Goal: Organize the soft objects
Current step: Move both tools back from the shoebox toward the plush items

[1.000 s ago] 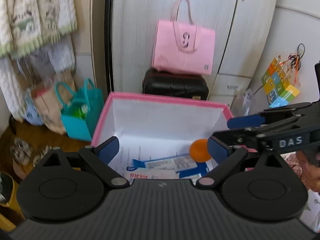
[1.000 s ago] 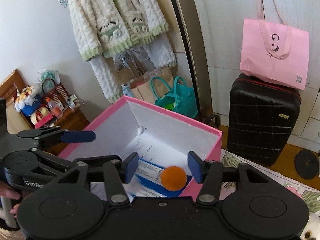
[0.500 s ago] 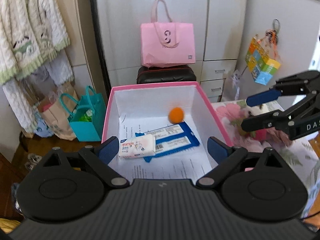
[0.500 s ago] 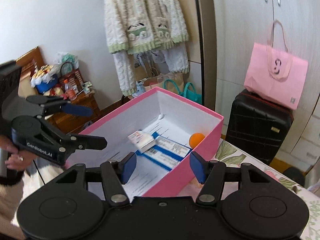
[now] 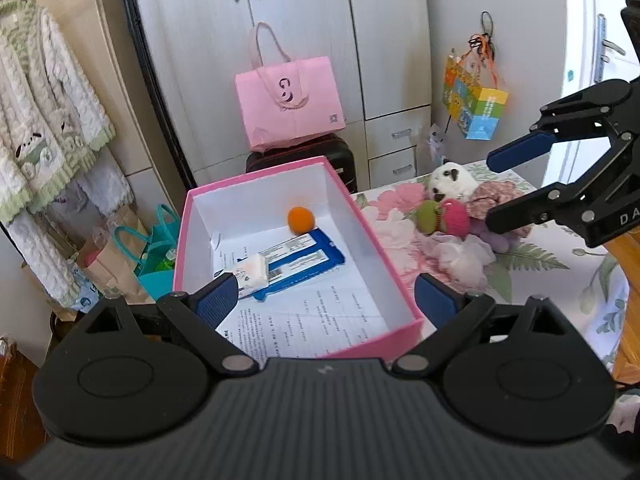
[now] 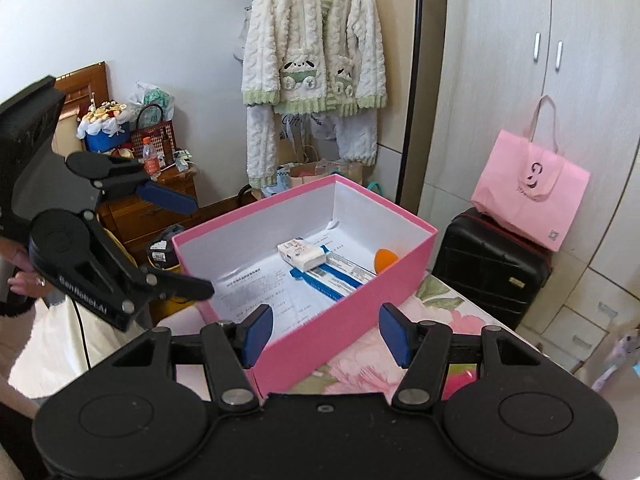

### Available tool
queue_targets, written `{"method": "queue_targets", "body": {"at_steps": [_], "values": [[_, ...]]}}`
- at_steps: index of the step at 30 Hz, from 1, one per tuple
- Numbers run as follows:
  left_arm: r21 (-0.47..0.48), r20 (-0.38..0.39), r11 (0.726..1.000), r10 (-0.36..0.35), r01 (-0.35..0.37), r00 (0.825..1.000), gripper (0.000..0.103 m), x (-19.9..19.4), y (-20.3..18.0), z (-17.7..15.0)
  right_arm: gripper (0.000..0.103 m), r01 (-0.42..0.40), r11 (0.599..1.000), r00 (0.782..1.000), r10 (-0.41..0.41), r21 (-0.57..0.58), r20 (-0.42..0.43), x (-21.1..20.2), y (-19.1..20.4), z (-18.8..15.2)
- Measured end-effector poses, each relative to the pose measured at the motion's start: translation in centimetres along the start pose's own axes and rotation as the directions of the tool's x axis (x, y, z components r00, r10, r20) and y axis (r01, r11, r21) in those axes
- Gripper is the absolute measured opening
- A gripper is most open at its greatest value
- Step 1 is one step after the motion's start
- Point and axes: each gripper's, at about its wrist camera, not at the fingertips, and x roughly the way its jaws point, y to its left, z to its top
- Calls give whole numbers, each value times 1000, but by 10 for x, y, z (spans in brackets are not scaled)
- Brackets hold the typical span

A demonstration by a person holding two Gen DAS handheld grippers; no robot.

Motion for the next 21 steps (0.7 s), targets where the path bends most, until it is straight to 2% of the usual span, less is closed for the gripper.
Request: {"method": "queue_targets", "body": {"at_steps": [10, 21], "values": [[71, 24, 996, -53, 51, 998, 96, -18, -35, -2, 64, 92, 995, 996, -92, 25, -5, -45, -11, -50], [136, 14, 971, -201, 198, 979, 96, -8, -83, -1, 64, 156, 973, 988, -150, 168, -47, -61, -36, -110]]}}
